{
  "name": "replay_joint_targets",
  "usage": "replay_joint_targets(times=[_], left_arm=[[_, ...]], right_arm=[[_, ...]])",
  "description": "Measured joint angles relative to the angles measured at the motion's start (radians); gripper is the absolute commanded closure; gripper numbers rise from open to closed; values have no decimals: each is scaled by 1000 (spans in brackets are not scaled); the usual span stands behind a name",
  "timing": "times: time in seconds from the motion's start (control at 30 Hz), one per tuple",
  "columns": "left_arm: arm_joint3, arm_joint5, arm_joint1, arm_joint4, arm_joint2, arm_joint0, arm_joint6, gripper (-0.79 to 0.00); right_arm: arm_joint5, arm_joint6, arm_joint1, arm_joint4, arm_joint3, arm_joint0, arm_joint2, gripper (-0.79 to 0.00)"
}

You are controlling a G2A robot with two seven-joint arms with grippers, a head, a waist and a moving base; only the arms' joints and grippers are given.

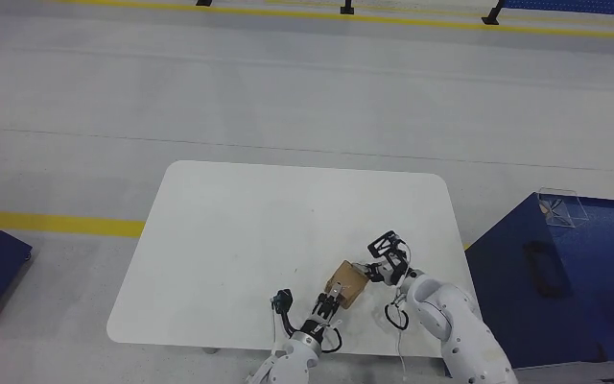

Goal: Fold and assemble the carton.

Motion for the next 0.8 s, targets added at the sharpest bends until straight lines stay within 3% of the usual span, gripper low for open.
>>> replay_joint_targets(times=[0.07, 0.13, 0.27, 0.3, 0.5, 0.7, 0.8], left_arm=[[-5, -18, 1, 11, -2, 4, 10, -400], [-12, -42, 3, 27, -4, 8, 19, -471], [-35, -126, 13, 128, -14, 23, 74, -763], [-40, -146, 17, 171, -15, 26, 96, -785], [-59, -266, 38, 544, -14, 46, 285, -785], [-59, -261, 38, 491, -14, 45, 245, -785], [-70, -226, 47, 569, -15, 27, 268, -785]], right_arm=[[-1, 1, 0, 2, 2, 2, -5, -785], [-2, 1, 0, 5, 0, 2, -6, -785], [4, -20, 2, 38, -11, -5, 14, -785], [4, -23, 3, 49, -14, -7, 22, -785], [10, -24, 7, 102, -26, -20, 58, -785], [47, -42, 4, 131, -20, -23, 55, -785], [59, -48, 3, 131, -21, -23, 53, -785]])
